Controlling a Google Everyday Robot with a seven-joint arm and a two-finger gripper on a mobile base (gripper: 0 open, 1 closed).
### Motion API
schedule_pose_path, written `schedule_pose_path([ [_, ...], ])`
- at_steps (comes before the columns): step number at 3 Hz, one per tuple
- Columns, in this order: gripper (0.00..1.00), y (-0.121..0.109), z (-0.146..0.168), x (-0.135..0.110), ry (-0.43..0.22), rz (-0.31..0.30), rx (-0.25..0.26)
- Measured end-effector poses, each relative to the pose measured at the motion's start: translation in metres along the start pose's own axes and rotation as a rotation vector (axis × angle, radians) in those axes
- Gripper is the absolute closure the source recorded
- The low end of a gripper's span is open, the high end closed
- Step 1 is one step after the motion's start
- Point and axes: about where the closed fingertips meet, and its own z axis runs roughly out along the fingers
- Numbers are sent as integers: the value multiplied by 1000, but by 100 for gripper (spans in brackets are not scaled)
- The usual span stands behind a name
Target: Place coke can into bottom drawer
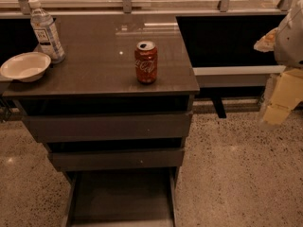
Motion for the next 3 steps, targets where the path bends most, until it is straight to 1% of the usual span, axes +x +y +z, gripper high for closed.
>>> schedule_pose_path([
  [1, 0, 0, 0, 0, -1, 0, 0],
  [2, 0, -24, 17, -20, -71, -46, 14],
  [3, 0, -71, 48, -74, -249, -125, 37],
])
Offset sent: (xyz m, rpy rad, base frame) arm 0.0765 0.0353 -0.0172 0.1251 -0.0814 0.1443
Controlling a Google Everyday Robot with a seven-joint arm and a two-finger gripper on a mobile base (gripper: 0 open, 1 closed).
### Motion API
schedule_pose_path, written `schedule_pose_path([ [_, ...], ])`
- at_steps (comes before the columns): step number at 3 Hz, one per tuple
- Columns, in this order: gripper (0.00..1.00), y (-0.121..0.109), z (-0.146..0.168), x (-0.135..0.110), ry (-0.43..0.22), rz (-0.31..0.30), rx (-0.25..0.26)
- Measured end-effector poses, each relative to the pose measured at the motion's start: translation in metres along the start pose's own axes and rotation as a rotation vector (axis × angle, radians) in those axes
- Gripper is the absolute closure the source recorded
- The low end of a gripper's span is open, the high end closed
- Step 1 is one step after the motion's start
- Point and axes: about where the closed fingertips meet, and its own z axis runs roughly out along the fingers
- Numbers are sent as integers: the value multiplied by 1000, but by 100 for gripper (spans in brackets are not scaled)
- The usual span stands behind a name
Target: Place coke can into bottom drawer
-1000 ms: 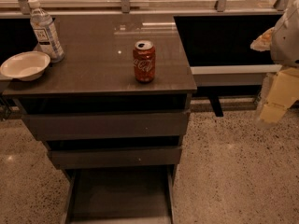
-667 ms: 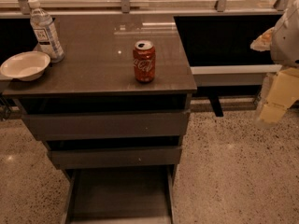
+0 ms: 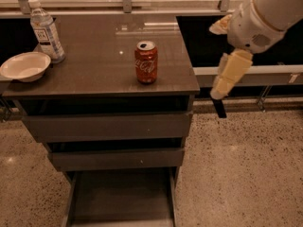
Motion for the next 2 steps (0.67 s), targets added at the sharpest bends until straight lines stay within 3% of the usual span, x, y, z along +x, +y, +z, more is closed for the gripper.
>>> schedule_pose_path([
  [1, 0, -52, 55, -58, -235, -32, 8],
  [2, 0, -88, 98, -102, -442, 17, -17],
])
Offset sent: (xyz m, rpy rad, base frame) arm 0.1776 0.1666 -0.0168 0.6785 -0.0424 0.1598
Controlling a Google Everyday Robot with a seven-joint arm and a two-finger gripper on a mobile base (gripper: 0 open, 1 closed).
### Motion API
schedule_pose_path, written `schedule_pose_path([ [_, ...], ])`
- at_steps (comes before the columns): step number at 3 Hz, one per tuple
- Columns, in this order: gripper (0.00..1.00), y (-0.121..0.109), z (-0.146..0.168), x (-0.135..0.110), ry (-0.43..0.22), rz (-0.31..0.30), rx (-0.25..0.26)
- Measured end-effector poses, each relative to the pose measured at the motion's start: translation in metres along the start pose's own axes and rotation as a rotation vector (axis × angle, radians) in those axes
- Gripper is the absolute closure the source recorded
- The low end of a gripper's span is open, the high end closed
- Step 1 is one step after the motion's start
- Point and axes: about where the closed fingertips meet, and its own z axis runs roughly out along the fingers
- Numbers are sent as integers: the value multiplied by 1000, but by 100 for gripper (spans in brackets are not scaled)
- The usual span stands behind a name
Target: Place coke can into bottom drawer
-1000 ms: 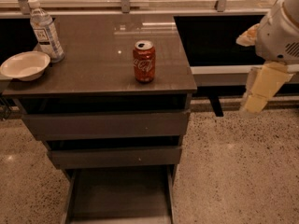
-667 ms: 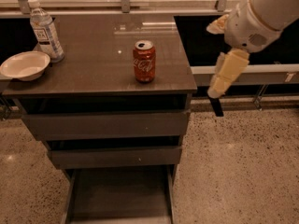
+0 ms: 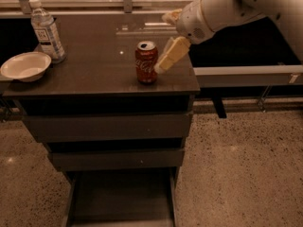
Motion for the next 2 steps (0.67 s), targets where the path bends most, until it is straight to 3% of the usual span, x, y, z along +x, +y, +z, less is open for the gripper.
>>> schedule_pose_path([
  [1, 0, -16, 45, -8, -118, 85, -43],
  [2, 0, -16, 45, -8, -118, 85, -43],
])
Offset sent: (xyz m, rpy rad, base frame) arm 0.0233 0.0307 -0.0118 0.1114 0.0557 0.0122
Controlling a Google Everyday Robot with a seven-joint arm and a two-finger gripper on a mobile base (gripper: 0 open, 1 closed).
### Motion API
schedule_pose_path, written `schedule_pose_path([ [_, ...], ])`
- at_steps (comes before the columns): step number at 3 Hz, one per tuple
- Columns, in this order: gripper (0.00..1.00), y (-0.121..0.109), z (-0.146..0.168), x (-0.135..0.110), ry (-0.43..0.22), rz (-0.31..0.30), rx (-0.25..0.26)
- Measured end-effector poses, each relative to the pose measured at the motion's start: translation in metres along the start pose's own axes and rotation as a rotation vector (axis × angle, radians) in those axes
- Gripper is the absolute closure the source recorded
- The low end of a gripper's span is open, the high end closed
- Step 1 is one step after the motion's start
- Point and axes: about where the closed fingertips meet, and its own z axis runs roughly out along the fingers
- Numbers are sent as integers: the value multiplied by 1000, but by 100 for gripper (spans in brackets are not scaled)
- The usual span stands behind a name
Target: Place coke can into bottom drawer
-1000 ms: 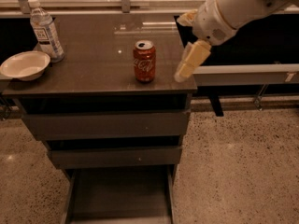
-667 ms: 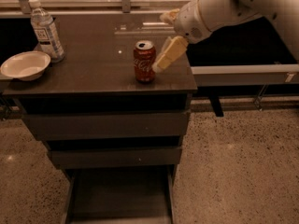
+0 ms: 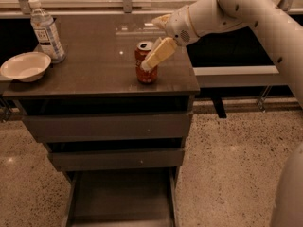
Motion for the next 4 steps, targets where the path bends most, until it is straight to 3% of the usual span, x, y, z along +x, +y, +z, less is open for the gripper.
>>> schedule_pose_path([
  [1, 17, 6, 6, 2, -9, 6, -9],
  [3, 63, 13, 10, 5, -54, 45, -23],
  [4, 85, 22, 14, -8, -129, 80, -77],
])
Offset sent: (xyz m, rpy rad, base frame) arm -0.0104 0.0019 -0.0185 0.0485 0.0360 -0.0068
